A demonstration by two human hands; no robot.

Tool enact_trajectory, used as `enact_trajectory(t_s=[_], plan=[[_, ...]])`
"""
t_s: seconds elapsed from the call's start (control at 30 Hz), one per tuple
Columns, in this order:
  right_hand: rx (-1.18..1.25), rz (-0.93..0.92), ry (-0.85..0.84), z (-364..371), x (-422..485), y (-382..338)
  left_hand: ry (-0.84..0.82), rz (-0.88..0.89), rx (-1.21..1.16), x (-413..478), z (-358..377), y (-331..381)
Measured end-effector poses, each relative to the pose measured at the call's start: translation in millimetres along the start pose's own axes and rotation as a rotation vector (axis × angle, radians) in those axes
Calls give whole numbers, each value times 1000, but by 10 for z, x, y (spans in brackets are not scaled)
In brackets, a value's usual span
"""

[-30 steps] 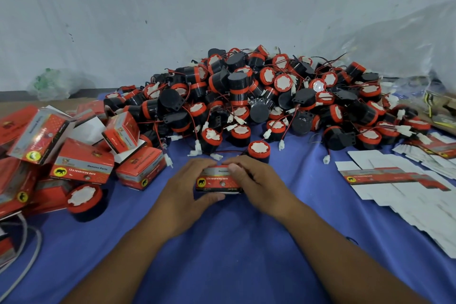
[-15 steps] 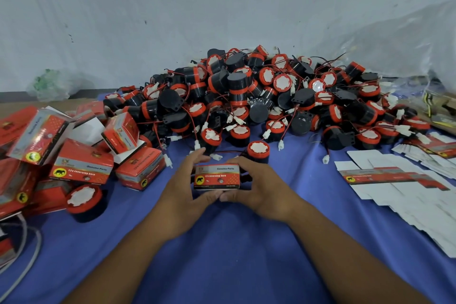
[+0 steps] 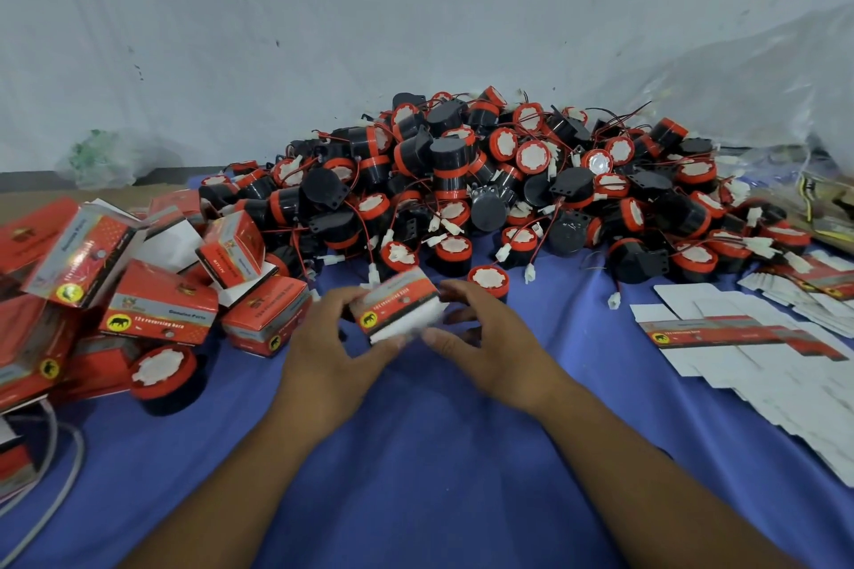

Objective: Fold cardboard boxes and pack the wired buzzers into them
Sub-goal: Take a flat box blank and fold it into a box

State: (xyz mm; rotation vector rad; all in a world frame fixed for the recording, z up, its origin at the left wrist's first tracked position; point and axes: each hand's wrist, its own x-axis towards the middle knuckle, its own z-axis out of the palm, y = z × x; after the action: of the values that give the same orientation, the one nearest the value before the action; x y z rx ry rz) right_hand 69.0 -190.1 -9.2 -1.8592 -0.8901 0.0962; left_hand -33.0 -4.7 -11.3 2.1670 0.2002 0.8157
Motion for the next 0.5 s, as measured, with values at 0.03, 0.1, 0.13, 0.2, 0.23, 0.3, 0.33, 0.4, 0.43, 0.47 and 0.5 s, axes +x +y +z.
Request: enact_trajectory(t_s=[0.03, 0.1, 0.13, 0.2, 0.23, 0.3, 0.33, 0.4, 0.43, 0.47, 0.5], plan=[[-36, 4, 8, -4, 2, 20, 105, 8, 17, 31, -32, 3], [-85, 3, 11, -9, -3, 54, 323, 15, 19, 98, -142, -19], [-101, 6, 9, -8, -5, 67, 432, 28, 52, 135, -219, -45], [-130, 5, 2, -1, -5, 81, 611, 79, 177, 207, -421, -119], [-145, 2, -3, 4, -5, 84, 673, 118, 233, 240, -538, -167], [-170, 0, -14, 7, -5, 91, 730, 174, 351, 291, -756, -283], [-174, 0, -17, 5, -6, 94, 721, 164, 436, 302, -834, -339], [-180, 1, -23, 0, -8, 99, 651, 50, 634, 298, -881, -426], [-185, 2, -24, -2, -10, 99, 607, -31, 701, 286, -859, -451], [-189, 2, -21, -3, -13, 96, 563, -98, 735, 273, -821, -456], [-193, -1, -19, -5, -12, 92, 531, -132, 749, 265, -784, -452]])
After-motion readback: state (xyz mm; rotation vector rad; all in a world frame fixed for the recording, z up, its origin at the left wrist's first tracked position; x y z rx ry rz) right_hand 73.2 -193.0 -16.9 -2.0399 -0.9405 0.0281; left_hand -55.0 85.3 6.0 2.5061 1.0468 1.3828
